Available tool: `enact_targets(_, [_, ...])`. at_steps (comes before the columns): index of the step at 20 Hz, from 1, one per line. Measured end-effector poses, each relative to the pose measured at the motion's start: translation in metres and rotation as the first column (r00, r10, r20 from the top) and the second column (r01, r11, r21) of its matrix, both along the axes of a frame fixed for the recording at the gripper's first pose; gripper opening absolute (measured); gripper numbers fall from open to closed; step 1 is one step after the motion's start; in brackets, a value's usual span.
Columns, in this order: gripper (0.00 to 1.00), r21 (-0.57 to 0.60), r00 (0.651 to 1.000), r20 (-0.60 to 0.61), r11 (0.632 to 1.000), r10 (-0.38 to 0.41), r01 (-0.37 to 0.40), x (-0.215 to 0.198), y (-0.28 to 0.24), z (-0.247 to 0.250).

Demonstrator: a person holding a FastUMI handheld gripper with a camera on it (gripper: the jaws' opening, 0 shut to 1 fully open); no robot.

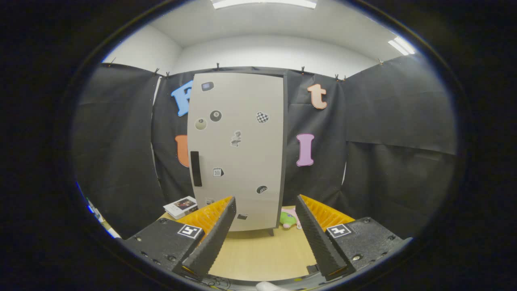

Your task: Open the shoe cabinet door, grab the shoes and put them into the shoe cabinet, then close the shoe cabinet door.

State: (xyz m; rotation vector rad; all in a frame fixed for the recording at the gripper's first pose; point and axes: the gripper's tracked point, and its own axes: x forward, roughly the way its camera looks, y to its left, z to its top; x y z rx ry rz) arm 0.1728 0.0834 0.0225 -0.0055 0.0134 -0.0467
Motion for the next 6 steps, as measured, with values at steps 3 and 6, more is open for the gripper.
enact_targets(3, [0.97, 0.006, 1.000, 0.002, 1.000, 0.012, -0.012, 0.0013, 0.0051, -0.0004])
enact_targets(6, [0.97, 0.004, 1.000, -0.003, 1.000, 0.021, -0.021, 0.0035, 0.0108, 0.0002])
